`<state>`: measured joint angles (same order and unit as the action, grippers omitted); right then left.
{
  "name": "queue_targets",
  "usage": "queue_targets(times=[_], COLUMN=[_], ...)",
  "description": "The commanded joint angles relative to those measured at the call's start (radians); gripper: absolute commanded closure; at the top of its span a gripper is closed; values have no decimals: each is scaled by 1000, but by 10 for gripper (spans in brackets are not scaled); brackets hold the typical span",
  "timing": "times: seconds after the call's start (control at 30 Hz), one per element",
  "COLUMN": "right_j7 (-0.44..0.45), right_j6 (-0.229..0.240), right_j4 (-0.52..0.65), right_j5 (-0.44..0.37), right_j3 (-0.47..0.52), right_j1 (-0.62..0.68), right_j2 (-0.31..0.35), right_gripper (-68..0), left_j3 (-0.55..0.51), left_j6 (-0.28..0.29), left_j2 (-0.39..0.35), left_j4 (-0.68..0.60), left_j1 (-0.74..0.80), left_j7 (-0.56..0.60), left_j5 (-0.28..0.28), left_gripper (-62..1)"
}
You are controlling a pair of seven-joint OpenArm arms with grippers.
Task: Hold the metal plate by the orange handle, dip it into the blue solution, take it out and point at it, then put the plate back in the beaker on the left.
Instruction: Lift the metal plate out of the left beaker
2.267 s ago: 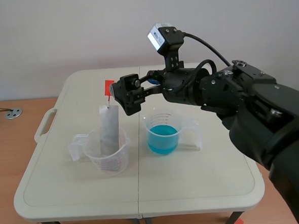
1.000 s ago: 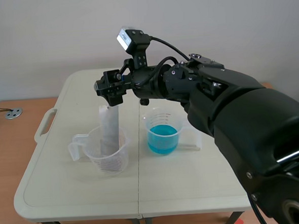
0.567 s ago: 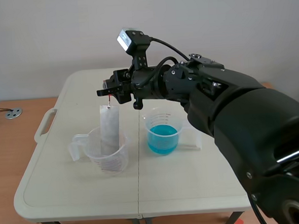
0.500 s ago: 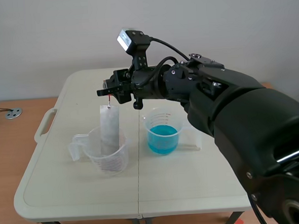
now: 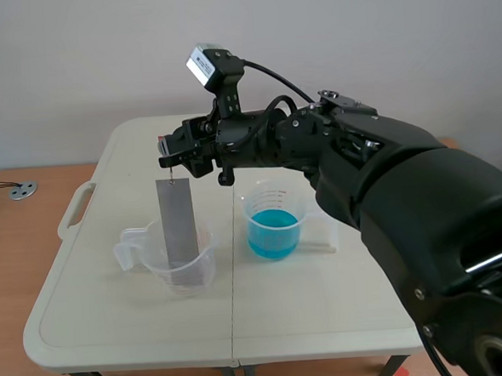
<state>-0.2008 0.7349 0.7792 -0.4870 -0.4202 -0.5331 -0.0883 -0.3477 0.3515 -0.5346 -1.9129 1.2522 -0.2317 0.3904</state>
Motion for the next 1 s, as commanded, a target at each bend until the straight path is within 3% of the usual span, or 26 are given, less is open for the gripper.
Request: queue_targets(times=[0.0,0.4,0.97], right_j7=[35,33,-18], right_j6=[11,11,11], right_j4=[27,90,374], right_j5=[-18,-21,-18], right_j3=[0,0,-2], right_j1=[-26,-1,164], right_j2=[3,14,39], right_gripper=[-13,-13,-13], left_j3=[-2,-1,-1], left_j6=[3,3,3], left_j2=[2,2,2], left_j4=[-11,-11,-11], left_j1=[2,2,2], left_j7=[10,2,3], left_j5=[6,6,8], left_gripper=[-19,-19,-19])
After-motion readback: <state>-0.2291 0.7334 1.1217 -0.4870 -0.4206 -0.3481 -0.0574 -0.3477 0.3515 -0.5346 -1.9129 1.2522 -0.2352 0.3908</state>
